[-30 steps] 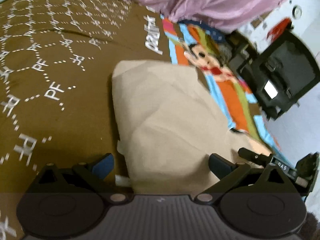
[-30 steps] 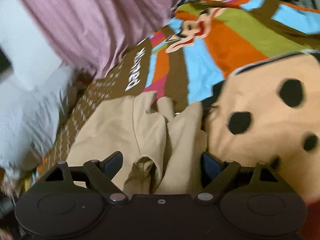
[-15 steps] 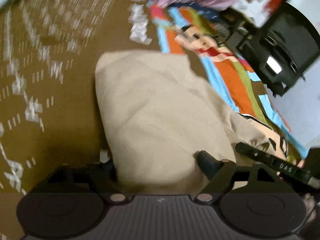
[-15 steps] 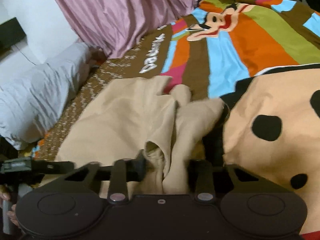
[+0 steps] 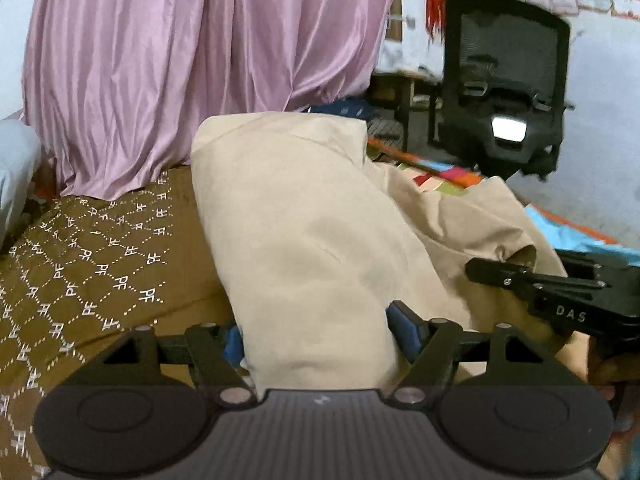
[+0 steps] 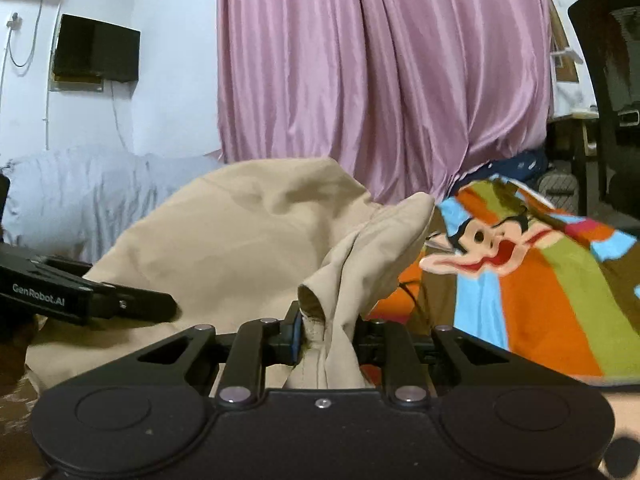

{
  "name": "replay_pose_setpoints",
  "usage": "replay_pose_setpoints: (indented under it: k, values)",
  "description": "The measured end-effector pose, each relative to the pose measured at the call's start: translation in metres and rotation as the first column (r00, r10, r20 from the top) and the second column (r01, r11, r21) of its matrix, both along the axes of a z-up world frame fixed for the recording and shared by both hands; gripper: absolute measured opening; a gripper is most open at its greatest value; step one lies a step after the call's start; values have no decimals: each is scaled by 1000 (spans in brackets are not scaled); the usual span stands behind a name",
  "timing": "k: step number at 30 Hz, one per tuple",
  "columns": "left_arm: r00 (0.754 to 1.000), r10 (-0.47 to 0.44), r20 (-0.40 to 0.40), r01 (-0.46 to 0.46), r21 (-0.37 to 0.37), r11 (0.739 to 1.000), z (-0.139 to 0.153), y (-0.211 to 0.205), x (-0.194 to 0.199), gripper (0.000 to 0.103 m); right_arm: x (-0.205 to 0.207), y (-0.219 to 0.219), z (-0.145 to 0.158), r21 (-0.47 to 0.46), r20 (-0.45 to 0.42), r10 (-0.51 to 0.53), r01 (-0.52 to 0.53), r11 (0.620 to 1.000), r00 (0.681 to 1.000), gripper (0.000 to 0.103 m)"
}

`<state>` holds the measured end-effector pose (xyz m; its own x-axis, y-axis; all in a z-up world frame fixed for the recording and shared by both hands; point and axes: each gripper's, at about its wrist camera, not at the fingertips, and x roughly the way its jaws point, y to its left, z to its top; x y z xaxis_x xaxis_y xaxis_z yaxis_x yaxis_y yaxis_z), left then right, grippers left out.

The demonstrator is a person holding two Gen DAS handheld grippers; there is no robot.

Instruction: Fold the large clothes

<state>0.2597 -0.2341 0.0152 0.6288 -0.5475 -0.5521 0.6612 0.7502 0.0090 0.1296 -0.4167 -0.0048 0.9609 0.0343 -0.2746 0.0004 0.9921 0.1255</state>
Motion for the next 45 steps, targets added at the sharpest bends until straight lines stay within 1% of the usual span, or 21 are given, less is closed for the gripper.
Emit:
replay_pose_setpoints:
  k: [1,3,5,6,7,8,9,12,14,16,19,22,24,26,28,30,32,36,40,43,45]
  values:
    - [1000,5,-19,-5,17,1000,-8,-7,12,75,10,-4,-4,-5,-13,-10,10,1000,1000,22]
    - [996,23,-83,-18,65,998,-31,-22,33,76,32,-18,-15,25,-79,-33,35,999,996,24]
    - [995,51,-91,-40,114,993,-52,-31,39,80,49,-29,-29,66,-197,-65,79,995,978,25]
    - [994,65,-88,-54,121,991,-57,-30,40,82,53,-34,-35,81,-236,-77,98,992,969,27]
    - [992,75,-102,-63,110,992,-62,-27,40,83,54,-37,-39,90,-265,-98,125,988,959,30]
    - [992,74,-106,-64,95,993,-65,-21,38,83,54,-41,-42,97,-285,-117,151,984,951,31]
    - [991,72,-110,-61,94,994,-67,-14,35,83,53,-46,-43,116,-302,-129,171,978,944,35]
    - [990,75,-118,-61,117,991,-75,-3,26,85,49,-55,-44,142,-359,-161,224,964,919,44]
    - [992,82,-92,-69,142,987,-77,0,16,86,43,-51,-47,150,-393,-164,239,959,905,48]
    - [993,99,-59,-87,174,981,-74,-5,6,88,39,-47,-49,133,-420,-176,252,959,891,52]
    - [985,158,-69,-142,200,969,-64,-11,1,94,27,-36,-49,92,-427,-197,259,962,883,55]
    - [980,191,-52,-177,196,964,-52,-8,-11,96,14,-31,-46,92,-395,-203,259,962,896,57]
    - [981,194,-18,-187,188,964,-42,-4,-23,98,6,-27,-41,76,-356,-214,256,964,910,58]
    - [981,196,-4,-192,166,967,-29,2,-36,99,-2,-23,-33,62,-309,-218,248,967,926,61]
    - [978,208,-17,-205,124,971,-17,9,-46,101,-12,-19,-21,56,-247,-214,235,970,945,71]
    - [972,233,-31,-230,80,970,-6,16,-55,102,-23,-14,-9,42,-181,-211,222,974,961,76]
    - [962,269,-40,-268,32,963,6,24,-64,102,-36,-6,4,22,-116,-209,213,977,971,80]
    - [934,351,-65,-354,-57,933,25,46,-85,102,-70,9,20,-6,-23,-215,215,977,976,88]
    - [912,403,-73,-409,-116,905,37,74,-114,102,-108,25,29,-1,22,-202,202,979,979,97]
    - [907,418,-51,-421,-141,896,44,92,-137,103,-135,39,38,-1,66,-193,194,981,979,102]
    - [900,434,-37,-435,-131,891,45,102,-153,103,-152,46,40,18,79,-211,210,978,974,102]
